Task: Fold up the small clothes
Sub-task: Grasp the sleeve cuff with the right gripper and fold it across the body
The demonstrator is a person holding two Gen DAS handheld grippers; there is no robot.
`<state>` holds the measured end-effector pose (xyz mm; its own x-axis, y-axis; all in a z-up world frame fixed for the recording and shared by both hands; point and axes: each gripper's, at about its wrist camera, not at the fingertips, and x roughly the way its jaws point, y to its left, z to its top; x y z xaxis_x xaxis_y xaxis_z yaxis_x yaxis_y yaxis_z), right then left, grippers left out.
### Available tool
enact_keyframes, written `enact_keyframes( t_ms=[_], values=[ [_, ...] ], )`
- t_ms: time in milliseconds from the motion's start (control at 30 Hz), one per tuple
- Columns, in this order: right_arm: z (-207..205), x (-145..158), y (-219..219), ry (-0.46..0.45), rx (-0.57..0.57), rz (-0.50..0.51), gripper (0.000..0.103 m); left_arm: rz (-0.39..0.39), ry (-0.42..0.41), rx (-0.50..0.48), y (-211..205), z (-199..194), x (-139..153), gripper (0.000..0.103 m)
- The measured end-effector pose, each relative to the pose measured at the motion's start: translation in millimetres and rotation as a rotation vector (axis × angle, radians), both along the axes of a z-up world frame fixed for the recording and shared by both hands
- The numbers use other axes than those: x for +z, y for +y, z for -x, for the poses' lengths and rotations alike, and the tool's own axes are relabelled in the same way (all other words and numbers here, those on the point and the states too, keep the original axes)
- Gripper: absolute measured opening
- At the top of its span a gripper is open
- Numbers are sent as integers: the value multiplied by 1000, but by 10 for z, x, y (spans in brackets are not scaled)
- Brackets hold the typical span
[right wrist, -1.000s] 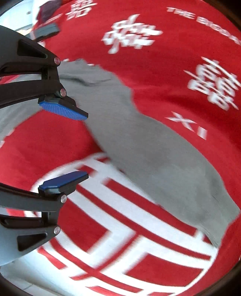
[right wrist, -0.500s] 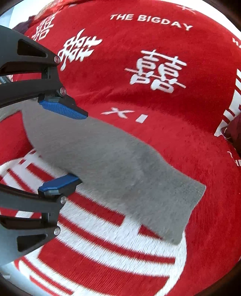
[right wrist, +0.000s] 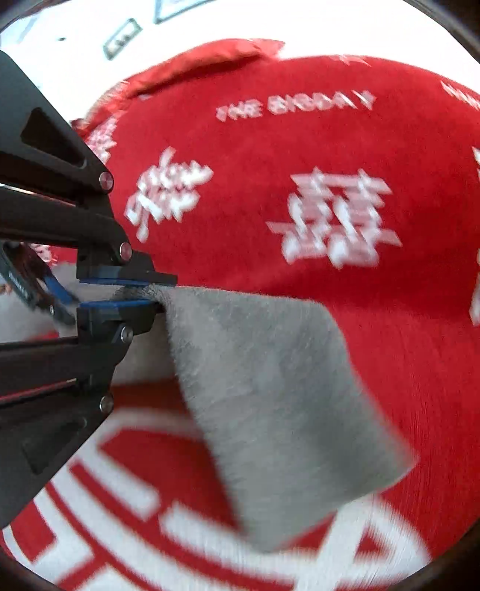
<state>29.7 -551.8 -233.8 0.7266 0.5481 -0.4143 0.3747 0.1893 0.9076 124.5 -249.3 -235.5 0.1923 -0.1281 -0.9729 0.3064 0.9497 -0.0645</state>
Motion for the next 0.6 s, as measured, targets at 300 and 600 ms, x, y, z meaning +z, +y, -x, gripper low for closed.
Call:
enact_keyframes(
  t_ms=[300,600],
  values=[
    [-849,738,1403,-184,391,143,6,53,-66,168,1270,67,449,76],
    [-1069,385,3764,-123,898,351,10,-56,-44,409,2813,167,363,76]
  ],
)
